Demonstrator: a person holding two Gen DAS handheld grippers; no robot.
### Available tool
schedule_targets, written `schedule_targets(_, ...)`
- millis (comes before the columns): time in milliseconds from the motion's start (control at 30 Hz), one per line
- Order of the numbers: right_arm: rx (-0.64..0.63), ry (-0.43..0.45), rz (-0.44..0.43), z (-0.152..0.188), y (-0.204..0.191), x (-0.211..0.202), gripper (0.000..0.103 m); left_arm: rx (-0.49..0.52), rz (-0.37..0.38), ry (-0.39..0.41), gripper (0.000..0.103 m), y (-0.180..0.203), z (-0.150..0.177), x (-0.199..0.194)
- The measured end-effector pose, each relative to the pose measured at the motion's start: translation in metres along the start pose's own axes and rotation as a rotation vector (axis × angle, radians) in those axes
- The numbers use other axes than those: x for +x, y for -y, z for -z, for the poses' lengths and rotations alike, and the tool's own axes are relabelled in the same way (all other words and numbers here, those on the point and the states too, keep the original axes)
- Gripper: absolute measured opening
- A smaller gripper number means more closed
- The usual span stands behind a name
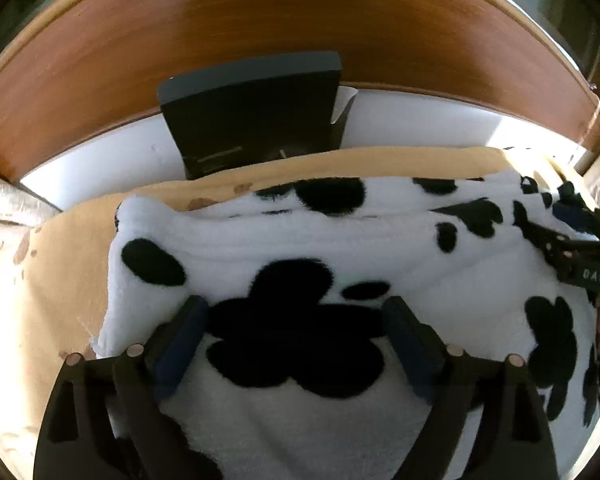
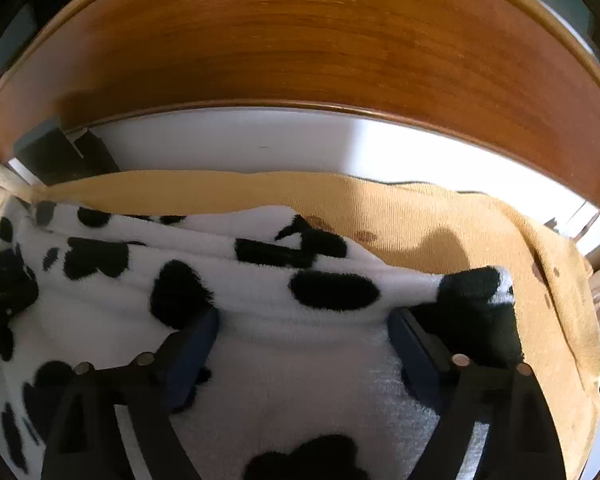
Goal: Fold clothes
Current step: 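Press and smooth the folded fleece flat with both open grippers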
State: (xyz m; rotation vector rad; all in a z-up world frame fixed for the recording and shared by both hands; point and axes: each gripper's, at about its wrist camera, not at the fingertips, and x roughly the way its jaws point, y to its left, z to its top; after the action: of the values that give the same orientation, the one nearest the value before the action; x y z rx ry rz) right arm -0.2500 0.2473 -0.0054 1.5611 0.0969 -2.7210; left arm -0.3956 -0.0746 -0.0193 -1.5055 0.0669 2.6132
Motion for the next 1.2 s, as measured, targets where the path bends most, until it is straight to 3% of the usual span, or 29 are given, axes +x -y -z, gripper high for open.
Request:
schedule_targets(100,0.003,0.010,-0.001,0.002,0.002,0.000,0.095,0.019,-0.006,0.006,0.098,0.004,0.000,0.004)
schedule_targets(233,0.003,-0.002,-0.025,0.002,0.006,-0.003,0.097,0.010,-0.026,-0.045,0.099,0.012,-0.010,-0.001)
schedule_targets(333,0.010,-0.056,-0.057,0.001,0.012,-0.019,0.097,-0.021,0.035,-0.003,0.099,0.016,-0.008,-0.030)
schedule_targets(467,0.043,0.084,-0.131,0.029,0.012,-0.090,0.097,-0.022,0.078,0.052,0.102,0.030,0.019,-0.066)
schedule_targets(567,0.010,0.088,-0.162,0.061,0.002,-0.107,0.097,0.016,0.060,0.025,0.102,0.040,0.053,-0.056)
schedule_targets(633,-0.017,0.040,-0.168,0.079,-0.002,-0.099,0.097,0.038,0.031,-0.003,0.102,0.043,0.066,-0.040)
schedule_targets(700,-0.054,0.003,-0.140,0.083,-0.011,-0.075,0.098,0.078,0.004,0.025,0.102,0.047,0.079,-0.038)
schedule_targets(800,-0.163,0.075,-0.061,0.089,-0.036,-0.059,0.102,0.101,-0.010,0.080,0.103,0.047,0.092,-0.063)
schedule_targets(967,-0.149,0.150,-0.037,0.097,-0.022,-0.063,0.102,0.105,-0.011,0.133,0.103,0.047,0.098,-0.065)
schedule_targets(1200,-0.143,0.186,-0.051,0.097,-0.027,-0.058,0.102,0.083,-0.033,0.042,0.103,0.049,0.085,-0.061)
